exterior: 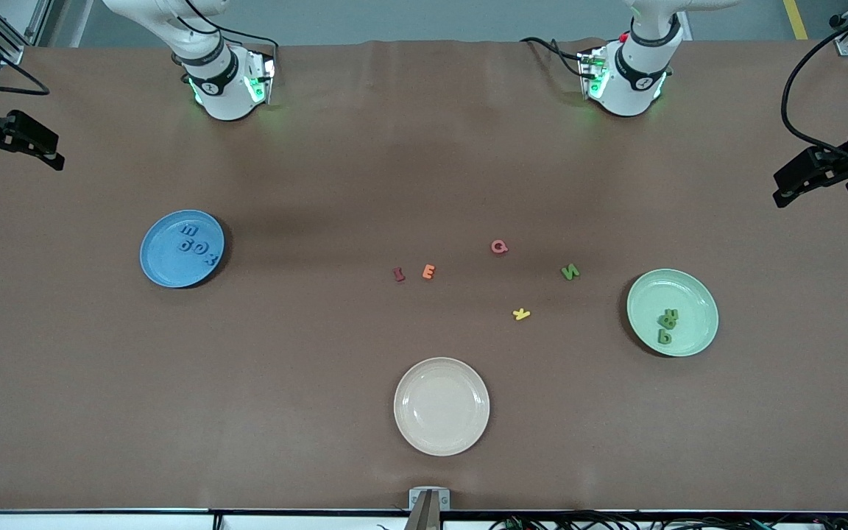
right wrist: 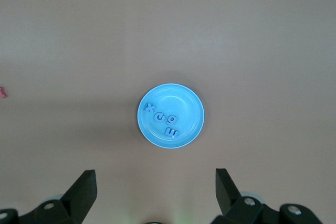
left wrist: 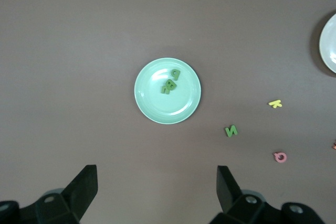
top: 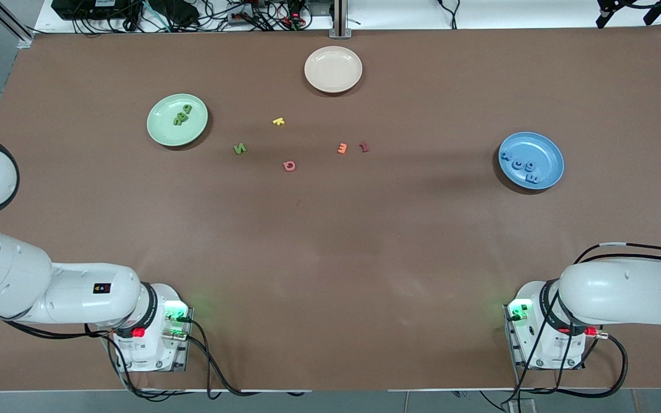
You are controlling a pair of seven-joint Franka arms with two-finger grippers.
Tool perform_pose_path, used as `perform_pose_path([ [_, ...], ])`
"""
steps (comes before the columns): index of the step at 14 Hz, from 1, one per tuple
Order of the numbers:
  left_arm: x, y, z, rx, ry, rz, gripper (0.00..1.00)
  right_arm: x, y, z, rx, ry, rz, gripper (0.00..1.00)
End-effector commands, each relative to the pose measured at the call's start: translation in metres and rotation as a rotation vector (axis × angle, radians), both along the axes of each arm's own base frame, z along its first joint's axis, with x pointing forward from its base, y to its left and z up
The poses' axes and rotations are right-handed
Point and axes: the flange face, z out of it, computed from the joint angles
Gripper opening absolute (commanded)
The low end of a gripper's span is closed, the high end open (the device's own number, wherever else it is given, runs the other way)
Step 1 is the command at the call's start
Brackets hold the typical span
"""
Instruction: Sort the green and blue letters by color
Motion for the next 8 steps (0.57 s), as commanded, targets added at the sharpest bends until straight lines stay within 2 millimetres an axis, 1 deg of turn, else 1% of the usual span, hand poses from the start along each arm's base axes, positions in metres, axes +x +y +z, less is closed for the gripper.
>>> perform_pose_path([
  [1, -0.011, 0.008, 0.003, -0.033, -0.011, -0.021, 1.0, 0.002, -0.003, 0.015, 0.025, -0.026, -0.019, 1.0],
  [2, -0.014, 0.009, 0.004, -0.032, -0.008, -0.024, 1.0, 0.003, -0.003, 0.017, 0.025, -0.025, -0.017, 1.0],
  [4, -0.016, 0.012, 0.004, -0.03, -0.002, -0.021, 1.0, 0.004, -0.004, 0.014, 0.025, -0.014, -0.017, 1.0],
  [5, -0.017, 0.009, 0.005, -0.03, 0.001, -0.025, 1.0, 0.004, -0.004, 0.015, 0.025, -0.012, -0.017, 1.0],
  [6, -0.017, 0.011, 0.005, -0.033, 0.003, -0.024, 1.0, 0.007, -0.004, 0.012, 0.026, 0.003, -0.016, 1.0],
  [8, -0.018, 0.005, 0.007, -0.032, -0.002, -0.036, 1.0, 0.016, -0.004, 0.011, 0.026, 0.046, -0.015, 1.0],
])
